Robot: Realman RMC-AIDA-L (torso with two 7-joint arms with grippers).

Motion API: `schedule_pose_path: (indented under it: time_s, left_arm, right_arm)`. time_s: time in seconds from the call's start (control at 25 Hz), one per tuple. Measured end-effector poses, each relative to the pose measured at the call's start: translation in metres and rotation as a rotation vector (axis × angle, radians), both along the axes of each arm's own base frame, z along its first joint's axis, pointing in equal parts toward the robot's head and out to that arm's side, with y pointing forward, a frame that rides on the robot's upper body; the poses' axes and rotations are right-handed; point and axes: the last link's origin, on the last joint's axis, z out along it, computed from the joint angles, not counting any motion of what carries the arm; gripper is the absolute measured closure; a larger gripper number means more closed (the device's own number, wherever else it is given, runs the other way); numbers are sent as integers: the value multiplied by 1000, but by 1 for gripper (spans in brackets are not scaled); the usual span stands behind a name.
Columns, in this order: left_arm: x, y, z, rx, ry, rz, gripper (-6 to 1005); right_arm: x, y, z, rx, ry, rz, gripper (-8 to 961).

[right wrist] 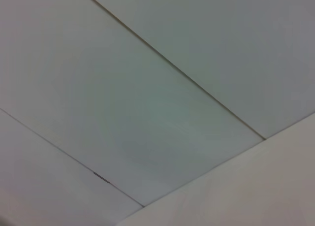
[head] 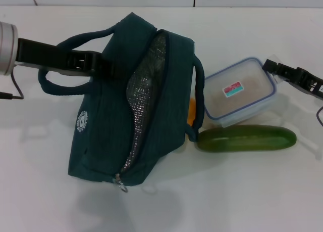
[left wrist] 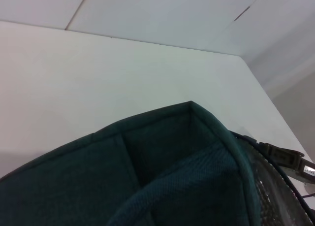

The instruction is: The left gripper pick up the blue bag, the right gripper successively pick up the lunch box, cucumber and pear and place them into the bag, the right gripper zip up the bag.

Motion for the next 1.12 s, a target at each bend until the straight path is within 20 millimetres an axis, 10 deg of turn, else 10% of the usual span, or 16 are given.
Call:
schedule_pose_path:
  time_s: [1.12]
  left_arm:
    - [3,2,2,7,-1,-6,956]
  right_arm:
    - [16,-10,23,124,151,-91,858]
